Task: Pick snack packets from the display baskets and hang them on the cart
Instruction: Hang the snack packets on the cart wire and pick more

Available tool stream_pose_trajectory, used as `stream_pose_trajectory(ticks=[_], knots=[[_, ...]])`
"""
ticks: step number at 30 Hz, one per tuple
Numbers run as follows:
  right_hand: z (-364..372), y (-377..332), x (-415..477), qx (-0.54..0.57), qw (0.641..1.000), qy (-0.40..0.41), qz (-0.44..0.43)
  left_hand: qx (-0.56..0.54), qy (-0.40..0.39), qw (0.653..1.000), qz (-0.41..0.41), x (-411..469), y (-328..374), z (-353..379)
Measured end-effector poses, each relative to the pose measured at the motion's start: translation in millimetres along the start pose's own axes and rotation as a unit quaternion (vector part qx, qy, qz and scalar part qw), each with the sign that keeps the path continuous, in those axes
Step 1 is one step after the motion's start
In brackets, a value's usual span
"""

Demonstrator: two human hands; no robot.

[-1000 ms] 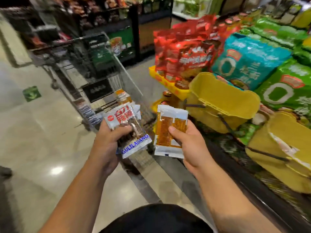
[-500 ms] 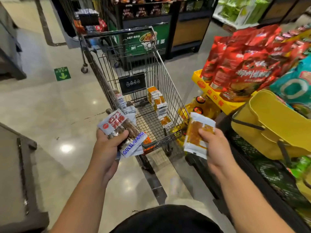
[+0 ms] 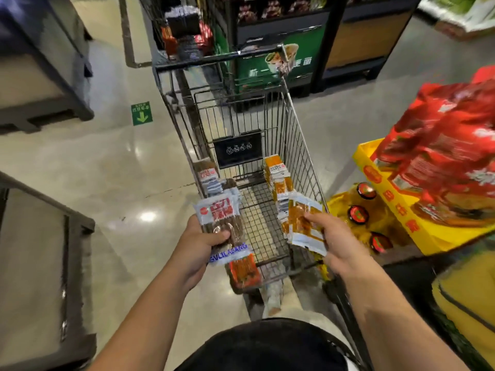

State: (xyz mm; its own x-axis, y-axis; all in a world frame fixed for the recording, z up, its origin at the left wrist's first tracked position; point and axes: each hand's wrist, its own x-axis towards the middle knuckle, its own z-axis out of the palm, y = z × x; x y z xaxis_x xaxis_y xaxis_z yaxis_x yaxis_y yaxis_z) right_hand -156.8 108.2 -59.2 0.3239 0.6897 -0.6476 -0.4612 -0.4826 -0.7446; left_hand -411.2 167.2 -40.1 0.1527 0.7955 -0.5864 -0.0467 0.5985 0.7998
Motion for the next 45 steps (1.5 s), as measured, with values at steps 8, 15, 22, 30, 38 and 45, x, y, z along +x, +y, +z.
stream_pose_trajectory(ticks=[8, 15, 22, 30, 38, 45], knots=[[-17, -29, 136, -0.077, 0.991, -0.035, 0.1, -0.048, 0.099, 0.994, -0.029, 92, 7, 36], [-17, -11, 215, -0.188, 0.978, 0.006, 0.095, 0.043, 0.164, 0.985, -0.033, 146, -9, 26], [-21, 42, 266, -0.485, 0.87, 0.055, 0.067, 0.243, 0.238, 0.94, 0.008, 204, -19, 9], [-27, 99, 323, -0.595, 0.79, 0.045, 0.144, 0.488, 0.194, 0.845, 0.099, 235, -61, 4], [-25, 125, 371, -0.52, 0.84, 0.104, 0.115, 0.578, 0.214, 0.772, 0.156, 253, -90, 11], [-27, 143, 378, -0.556, 0.817, 0.139, 0.056, 0.564, 0.201, 0.779, 0.185, 255, -98, 4]])
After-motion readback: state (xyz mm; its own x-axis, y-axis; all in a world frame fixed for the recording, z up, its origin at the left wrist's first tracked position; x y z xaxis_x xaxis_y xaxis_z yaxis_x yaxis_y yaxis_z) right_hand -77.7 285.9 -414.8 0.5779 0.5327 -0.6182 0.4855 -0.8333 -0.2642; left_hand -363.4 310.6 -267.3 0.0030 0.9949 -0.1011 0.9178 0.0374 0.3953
